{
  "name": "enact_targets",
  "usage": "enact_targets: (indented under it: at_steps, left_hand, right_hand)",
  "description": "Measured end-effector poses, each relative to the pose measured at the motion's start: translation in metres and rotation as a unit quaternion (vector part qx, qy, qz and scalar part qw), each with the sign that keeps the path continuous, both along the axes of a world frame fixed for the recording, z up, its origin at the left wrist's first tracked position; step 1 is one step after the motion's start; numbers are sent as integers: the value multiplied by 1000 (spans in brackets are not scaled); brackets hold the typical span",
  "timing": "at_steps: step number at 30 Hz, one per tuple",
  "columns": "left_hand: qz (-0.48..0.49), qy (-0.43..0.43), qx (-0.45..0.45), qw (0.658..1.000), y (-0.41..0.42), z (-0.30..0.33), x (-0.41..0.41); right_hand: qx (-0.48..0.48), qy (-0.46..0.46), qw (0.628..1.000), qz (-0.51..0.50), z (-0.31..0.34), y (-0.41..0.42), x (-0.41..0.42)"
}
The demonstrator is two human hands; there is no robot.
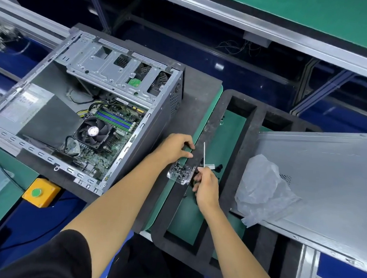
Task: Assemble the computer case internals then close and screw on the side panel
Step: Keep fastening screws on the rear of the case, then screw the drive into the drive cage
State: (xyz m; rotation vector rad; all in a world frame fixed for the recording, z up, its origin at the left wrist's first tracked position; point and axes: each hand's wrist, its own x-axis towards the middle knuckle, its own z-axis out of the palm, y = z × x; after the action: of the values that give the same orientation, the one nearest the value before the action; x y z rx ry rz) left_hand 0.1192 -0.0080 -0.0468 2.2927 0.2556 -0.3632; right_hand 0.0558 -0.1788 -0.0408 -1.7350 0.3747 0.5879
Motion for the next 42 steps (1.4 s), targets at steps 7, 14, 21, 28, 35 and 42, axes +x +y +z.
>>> enact_targets:
  at_steps: [7,14,21,28,35,42]
  left_hand:
    - [-30,-15,52,998,-1,-5,2]
    - [66,12,-24,997,-8,23,-1]
    - [197,22,-470,860,-9,119,-11]
    - [217,-38,-543,810,60,177,-17]
    - [197,-24,-526,827,176,172,-5]
    - [110,15,-531,840,250,149,24]
  right_hand:
    - [-14,-20,1000,5,10,-6,1]
    - [-44,-53,998,5,34,-10,7]
    - [-135,-173,973,65,101,9,53]
    - [-148,-224,952,146,157,57,72]
    - [-266,-238,905,230,174,133,84]
    - [-383,-254,855,239,183,192,102]
